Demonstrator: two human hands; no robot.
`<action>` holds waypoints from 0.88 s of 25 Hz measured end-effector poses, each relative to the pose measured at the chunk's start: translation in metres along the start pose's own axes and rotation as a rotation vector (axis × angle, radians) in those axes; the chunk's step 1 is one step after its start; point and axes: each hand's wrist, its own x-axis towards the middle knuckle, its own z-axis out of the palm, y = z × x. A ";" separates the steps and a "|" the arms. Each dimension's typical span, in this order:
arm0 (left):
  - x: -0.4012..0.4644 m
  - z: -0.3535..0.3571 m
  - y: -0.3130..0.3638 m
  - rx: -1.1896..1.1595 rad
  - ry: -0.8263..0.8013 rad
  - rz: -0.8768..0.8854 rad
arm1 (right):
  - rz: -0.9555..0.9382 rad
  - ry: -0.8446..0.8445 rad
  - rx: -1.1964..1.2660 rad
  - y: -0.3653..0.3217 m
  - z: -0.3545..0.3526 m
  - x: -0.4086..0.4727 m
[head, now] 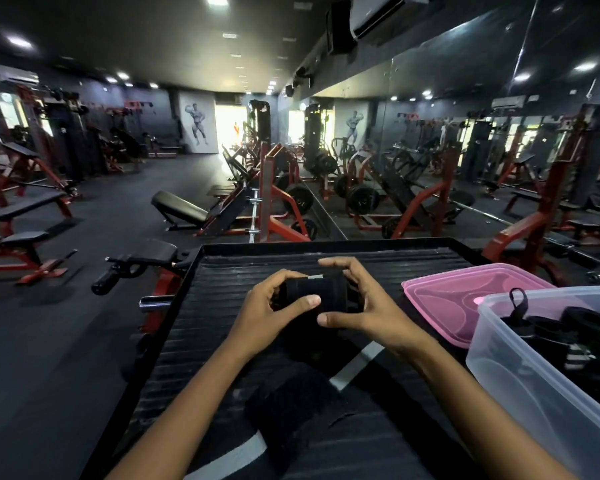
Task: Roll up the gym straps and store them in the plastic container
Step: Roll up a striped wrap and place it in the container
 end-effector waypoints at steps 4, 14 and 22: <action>-0.003 0.008 0.002 -0.021 -0.025 -0.076 | -0.024 0.025 0.002 0.001 0.006 -0.001; -0.005 0.015 0.009 0.000 0.003 -0.157 | 0.041 -0.073 -0.123 0.001 0.015 -0.004; -0.003 -0.002 0.006 -0.053 -0.191 -0.048 | 0.110 0.067 0.102 0.003 0.009 0.000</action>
